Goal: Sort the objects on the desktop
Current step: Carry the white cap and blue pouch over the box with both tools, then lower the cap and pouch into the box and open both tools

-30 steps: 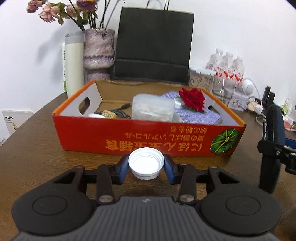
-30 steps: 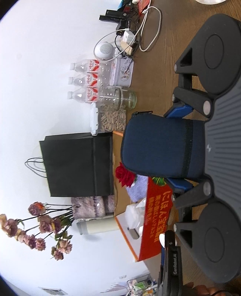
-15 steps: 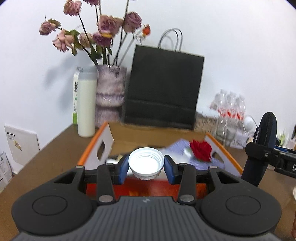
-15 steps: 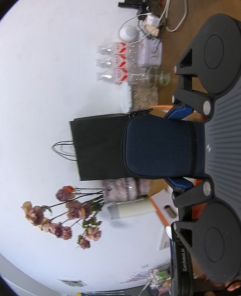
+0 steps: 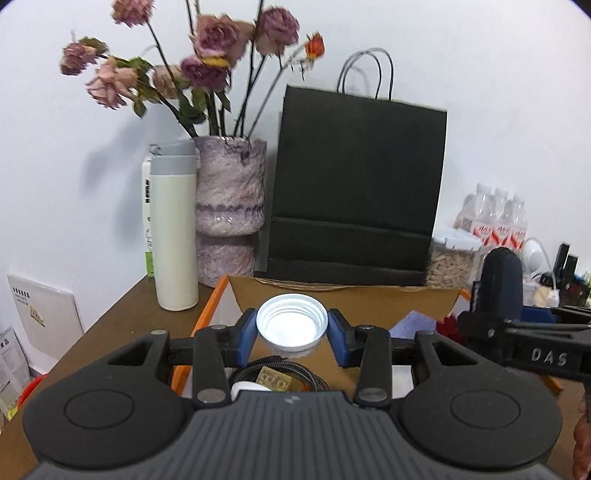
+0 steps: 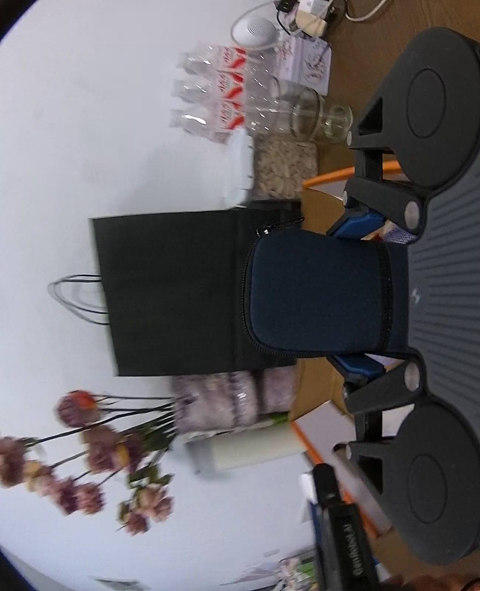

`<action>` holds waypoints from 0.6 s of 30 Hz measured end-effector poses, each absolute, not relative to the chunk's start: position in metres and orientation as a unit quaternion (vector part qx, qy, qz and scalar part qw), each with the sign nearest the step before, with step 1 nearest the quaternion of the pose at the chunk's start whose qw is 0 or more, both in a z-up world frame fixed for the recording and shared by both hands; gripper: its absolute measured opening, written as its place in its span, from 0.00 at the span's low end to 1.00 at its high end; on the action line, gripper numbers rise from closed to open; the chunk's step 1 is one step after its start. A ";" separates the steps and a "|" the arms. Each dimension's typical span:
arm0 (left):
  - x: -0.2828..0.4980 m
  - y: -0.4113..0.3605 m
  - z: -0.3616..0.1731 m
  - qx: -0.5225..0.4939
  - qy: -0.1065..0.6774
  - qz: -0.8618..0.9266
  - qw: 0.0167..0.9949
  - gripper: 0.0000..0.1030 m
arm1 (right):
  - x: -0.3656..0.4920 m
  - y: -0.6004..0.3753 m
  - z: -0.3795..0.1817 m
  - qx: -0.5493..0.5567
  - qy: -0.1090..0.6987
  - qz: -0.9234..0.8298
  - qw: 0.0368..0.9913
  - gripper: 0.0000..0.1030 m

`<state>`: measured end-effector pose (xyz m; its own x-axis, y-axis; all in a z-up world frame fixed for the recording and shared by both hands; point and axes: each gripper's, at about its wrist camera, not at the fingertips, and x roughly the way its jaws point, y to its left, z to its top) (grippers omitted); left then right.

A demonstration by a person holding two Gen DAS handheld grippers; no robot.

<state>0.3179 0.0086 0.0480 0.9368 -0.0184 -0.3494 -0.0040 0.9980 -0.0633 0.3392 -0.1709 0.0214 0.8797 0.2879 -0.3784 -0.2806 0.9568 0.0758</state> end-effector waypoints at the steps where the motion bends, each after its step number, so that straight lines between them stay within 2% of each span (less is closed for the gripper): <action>1: 0.324 0.008 0.045 -0.026 0.181 -0.004 0.983 0.40 | 0.344 -0.169 0.018 0.002 0.197 0.147 0.969 0.60; 7: 0.351 0.004 0.029 -0.009 0.204 -0.012 0.979 0.40 | 0.357 -0.157 0.011 -0.042 0.195 0.155 0.968 0.61; 10: 0.355 0.002 0.025 -0.001 0.207 -0.014 0.978 0.40 | 0.363 -0.153 0.006 -0.049 0.206 0.165 0.963 0.64; 12: 0.355 0.002 0.023 0.002 0.208 -0.013 0.978 0.44 | 0.364 -0.153 0.002 -0.046 0.212 0.170 0.961 0.69; 14: 0.354 0.002 0.022 0.002 0.208 -0.008 0.978 0.60 | 0.363 -0.152 0.001 -0.047 0.213 0.170 0.961 0.73; 15: 0.353 0.003 0.022 0.001 0.206 -0.005 0.979 0.66 | 0.362 -0.153 0.000 -0.044 0.212 0.171 0.961 0.81; 16: 0.352 0.004 0.023 -0.001 0.202 -0.002 0.979 0.79 | 0.361 -0.155 0.000 -0.038 0.210 0.171 0.962 0.85; 17: 0.351 0.004 0.024 -0.002 0.198 0.001 0.980 0.84 | 0.360 -0.156 0.001 -0.035 0.208 0.172 0.962 0.90; 18: 0.349 0.005 0.025 -0.001 0.192 0.005 0.981 0.85 | 0.359 -0.157 0.001 -0.033 0.207 0.173 0.962 0.92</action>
<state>0.3491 0.0046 0.0247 0.9264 0.0085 -0.3766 -0.0093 1.0000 -0.0003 0.3590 -0.1570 0.0014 0.8550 0.3187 -0.4092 -0.3460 0.9382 0.0079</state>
